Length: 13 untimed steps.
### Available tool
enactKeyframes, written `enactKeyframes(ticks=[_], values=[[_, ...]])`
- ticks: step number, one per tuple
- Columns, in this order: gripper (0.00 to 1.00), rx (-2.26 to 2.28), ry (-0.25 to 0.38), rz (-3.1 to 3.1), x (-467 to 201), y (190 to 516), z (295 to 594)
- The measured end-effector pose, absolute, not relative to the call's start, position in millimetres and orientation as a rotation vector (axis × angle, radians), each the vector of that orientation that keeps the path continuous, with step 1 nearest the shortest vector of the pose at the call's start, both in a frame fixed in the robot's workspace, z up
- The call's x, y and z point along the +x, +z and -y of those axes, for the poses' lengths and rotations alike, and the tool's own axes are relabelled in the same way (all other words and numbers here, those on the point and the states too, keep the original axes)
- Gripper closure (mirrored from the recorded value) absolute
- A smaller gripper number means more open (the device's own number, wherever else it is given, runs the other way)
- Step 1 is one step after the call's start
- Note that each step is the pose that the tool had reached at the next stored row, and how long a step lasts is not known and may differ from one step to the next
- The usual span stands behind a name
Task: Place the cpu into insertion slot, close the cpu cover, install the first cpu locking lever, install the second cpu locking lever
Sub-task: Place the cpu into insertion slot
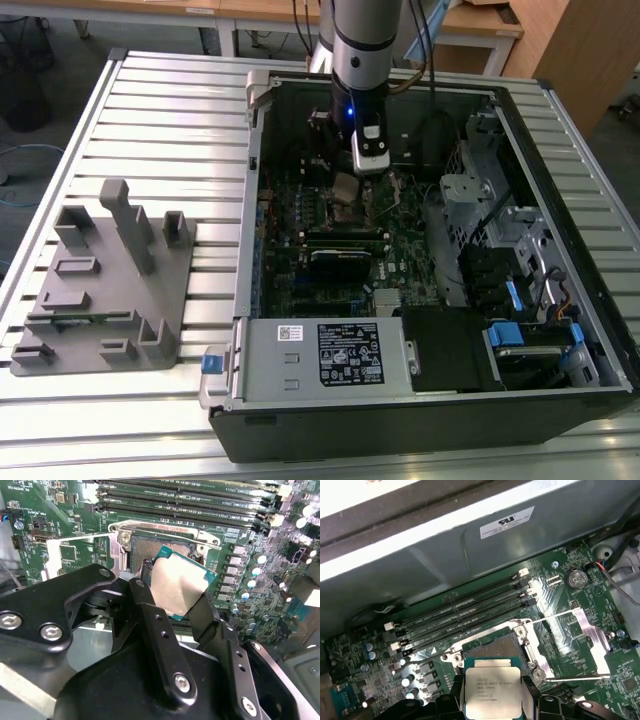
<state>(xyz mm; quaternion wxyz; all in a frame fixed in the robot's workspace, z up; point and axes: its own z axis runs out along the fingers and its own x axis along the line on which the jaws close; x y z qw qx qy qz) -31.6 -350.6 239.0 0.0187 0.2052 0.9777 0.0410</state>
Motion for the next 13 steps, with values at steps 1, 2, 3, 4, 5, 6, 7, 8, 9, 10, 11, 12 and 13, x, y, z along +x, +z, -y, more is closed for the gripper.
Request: enactKeyframes(ticks=[1, 2, 3, 4, 5, 6, 7, 8, 9, 10, 11, 12, 13], values=[[0.46, 0.657, 0.127, -3.031, -31.6, 238.9, 350.7], [0.46, 0.683, 0.126, -3.024, -31.6, 238.8, 350.6], [0.46, 0.71, 0.125, -3.017, -31.6, 238.7, 350.6], [0.46, 0.737, 0.125, -3.01, -31.6, 238.5, 350.6], [0.46, 0.764, 0.124, -3.003, -31.6, 238.4, 350.6], [0.46, 0.79, 0.124, -2.995, -31.6, 238.2, 350.6], [0.46, 0.817, 0.123, -2.987, -31.6, 238.1, 350.6], [0.46, 0.845, 0.122, -2.978, -31.6, 237.9, 350.6], [0.46, 0.872, 0.122, -2.97, -31.6, 237.8, 350.6], [0.46, 0.899, 0.121, -2.961, -31.6, 237.6, 350.6], [0.46, 0.925, 0.121, -2.953, -31.6, 237.4, 350.6], [0.46, 0.951, 0.12, -2.943, -31.6, 237.3, 350.6], [0.46, 0.977, 0.119, -2.934, -31.6, 237.1, 350.6]])
